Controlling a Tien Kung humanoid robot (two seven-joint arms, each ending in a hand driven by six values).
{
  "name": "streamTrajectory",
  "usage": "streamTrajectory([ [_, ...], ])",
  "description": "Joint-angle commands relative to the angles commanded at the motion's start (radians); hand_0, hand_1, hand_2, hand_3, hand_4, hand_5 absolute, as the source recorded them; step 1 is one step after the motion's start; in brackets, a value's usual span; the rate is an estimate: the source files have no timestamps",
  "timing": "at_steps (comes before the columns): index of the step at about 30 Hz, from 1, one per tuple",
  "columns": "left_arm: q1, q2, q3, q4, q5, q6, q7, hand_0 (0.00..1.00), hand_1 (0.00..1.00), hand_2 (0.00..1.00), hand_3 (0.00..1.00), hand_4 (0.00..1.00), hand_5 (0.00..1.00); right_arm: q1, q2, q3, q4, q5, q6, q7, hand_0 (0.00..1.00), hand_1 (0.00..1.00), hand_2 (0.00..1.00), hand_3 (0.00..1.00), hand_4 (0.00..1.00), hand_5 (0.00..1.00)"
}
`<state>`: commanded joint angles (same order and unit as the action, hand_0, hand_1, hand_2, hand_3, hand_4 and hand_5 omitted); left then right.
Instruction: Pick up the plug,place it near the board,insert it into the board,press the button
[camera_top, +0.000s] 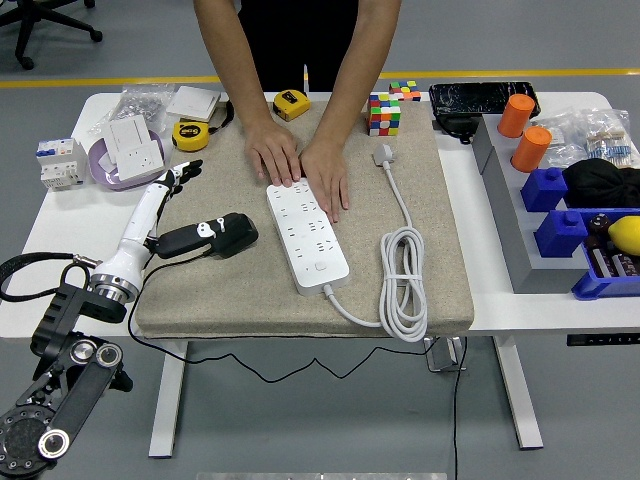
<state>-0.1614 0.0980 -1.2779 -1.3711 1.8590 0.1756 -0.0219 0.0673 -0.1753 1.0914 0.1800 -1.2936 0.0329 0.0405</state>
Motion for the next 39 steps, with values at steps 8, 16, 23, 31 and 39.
streamTrajectory([
  [8,-0.095,0.011,0.1,0.099,0.082,-0.017,0.005,0.989,0.975,0.938,0.917,0.998,0.068,0.001,-0.001,0.005,0.0,-0.007,0.001,-0.004,0.941,0.883,0.827,0.833,0.998,0.892],
  [16,-0.196,-0.013,0.186,0.27,0.087,-0.012,0.001,0.965,0.948,0.914,0.884,0.998,0.071,0.005,-0.002,-0.009,0.0,0.001,0.001,-0.002,0.941,0.883,0.825,0.833,0.998,0.891],
  [23,-0.247,-0.043,0.18,0.416,0.103,0.006,-0.008,0.939,0.923,0.89,0.858,0.998,0.079,0.005,-0.004,-0.016,0.0,0.002,0.002,-0.004,0.941,0.883,0.825,0.833,0.998,0.889],
  [31,-0.269,-0.064,0.158,0.522,0.194,0.092,-0.005,0.854,0.828,0.786,0.789,0.998,0.089,0.003,-0.004,-0.015,0.0,-0.001,0.003,-0.006,0.94,0.883,0.825,0.833,0.998,0.887],
  [39,-0.273,-0.069,0.151,0.546,0.252,0.146,-0.007,0.416,0.415,0.434,0.452,0.895,0.097,0.003,-0.005,-0.016,0.0,0.0,0.003,-0.005,0.94,0.883,0.825,0.832,0.998,0.885],
])
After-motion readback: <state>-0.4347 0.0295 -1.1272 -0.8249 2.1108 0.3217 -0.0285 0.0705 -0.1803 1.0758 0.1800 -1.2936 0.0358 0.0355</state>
